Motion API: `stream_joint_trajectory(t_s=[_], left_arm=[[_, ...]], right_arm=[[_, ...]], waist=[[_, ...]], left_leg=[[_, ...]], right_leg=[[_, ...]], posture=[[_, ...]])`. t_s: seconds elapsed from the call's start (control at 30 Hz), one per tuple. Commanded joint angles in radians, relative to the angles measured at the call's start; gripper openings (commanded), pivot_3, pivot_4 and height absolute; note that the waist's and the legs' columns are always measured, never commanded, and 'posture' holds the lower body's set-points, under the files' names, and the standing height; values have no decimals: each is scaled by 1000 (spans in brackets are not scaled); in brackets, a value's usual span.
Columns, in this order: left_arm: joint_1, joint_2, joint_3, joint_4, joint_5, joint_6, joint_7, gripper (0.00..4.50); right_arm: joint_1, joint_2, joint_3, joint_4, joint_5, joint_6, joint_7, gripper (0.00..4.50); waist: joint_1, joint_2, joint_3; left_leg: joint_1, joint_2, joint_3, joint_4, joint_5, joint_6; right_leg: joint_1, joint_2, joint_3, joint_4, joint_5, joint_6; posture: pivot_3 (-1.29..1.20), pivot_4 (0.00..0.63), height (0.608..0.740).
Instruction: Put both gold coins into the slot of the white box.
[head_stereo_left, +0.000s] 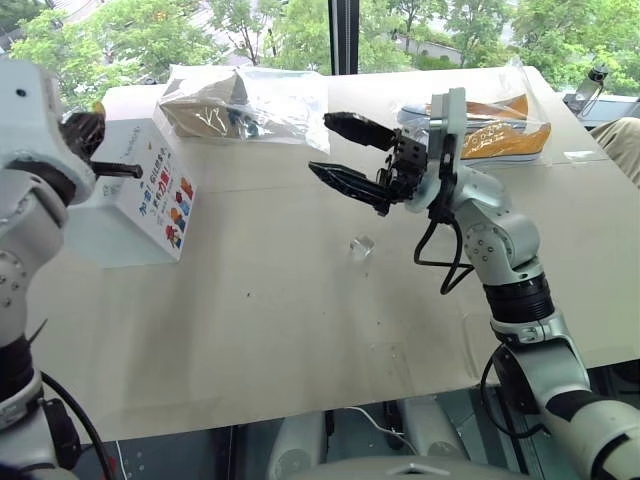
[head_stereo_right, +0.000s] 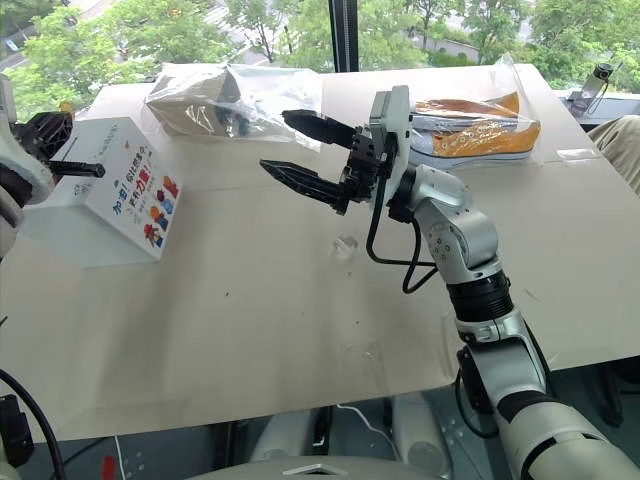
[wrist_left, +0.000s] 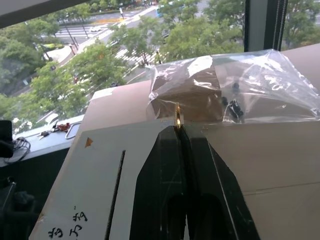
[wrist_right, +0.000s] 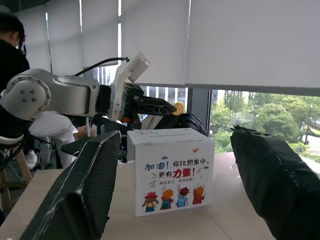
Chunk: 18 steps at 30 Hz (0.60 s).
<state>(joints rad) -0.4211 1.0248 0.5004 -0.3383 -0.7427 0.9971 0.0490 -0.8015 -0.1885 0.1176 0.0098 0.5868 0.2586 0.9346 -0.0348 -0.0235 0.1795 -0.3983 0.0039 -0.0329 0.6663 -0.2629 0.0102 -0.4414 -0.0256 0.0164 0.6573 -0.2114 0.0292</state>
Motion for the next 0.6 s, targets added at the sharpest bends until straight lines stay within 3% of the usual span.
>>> stream_joint_trajectory(t_s=[0.03,0.33,0.6], left_arm=[[-6,38,61,3,28,53,-40,0],[44,64,77,68,131,74,-132,0],[114,26,118,155,198,17,-234,0]], right_arm=[[-19,0,-19,4,-28,-46,13,3771],[3,16,-16,19,-61,-75,13,3771],[20,15,-17,13,-68,-75,21,3771]], waist=[[-1,0,0],[-5,0,0],[-4,0,0]], left_leg=[[0,0,0,0,0,0],[0,0,0,0,1,-2],[0,0,0,-1,1,-2]], right_leg=[[0,0,0,0,0,0],[-1,-4,0,1,0,0],[-1,-7,0,1,0,0]], posture=[[0,150,740],[0,150,740],[0,150,740]])
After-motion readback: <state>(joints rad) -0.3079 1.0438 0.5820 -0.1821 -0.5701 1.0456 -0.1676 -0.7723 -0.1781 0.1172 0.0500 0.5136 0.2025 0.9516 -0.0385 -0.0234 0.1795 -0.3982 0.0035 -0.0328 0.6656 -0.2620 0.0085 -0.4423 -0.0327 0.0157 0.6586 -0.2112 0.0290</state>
